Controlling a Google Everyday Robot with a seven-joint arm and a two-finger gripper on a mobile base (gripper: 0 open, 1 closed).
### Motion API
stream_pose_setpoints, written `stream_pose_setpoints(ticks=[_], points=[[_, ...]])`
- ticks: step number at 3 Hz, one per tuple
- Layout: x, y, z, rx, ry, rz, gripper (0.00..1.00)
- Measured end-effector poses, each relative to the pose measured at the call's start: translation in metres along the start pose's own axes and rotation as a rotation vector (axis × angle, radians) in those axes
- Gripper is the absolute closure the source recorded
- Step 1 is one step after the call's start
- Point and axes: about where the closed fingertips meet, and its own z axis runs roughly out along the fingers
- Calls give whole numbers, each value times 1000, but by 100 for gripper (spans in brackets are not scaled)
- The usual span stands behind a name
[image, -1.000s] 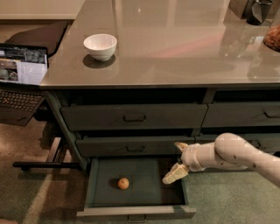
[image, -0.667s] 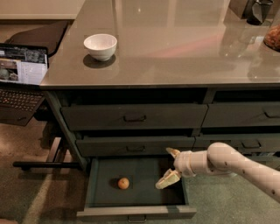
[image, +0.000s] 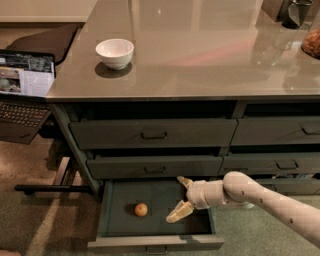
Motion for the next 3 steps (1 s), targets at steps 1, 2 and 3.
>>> stream_pose_setpoints(ticks=[1,2,3], points=[[11,-8,14,-17,-18,6,0],[44,-26,52,-53,-36,20,0],[87,-44,104,-90,-50,51,0]])
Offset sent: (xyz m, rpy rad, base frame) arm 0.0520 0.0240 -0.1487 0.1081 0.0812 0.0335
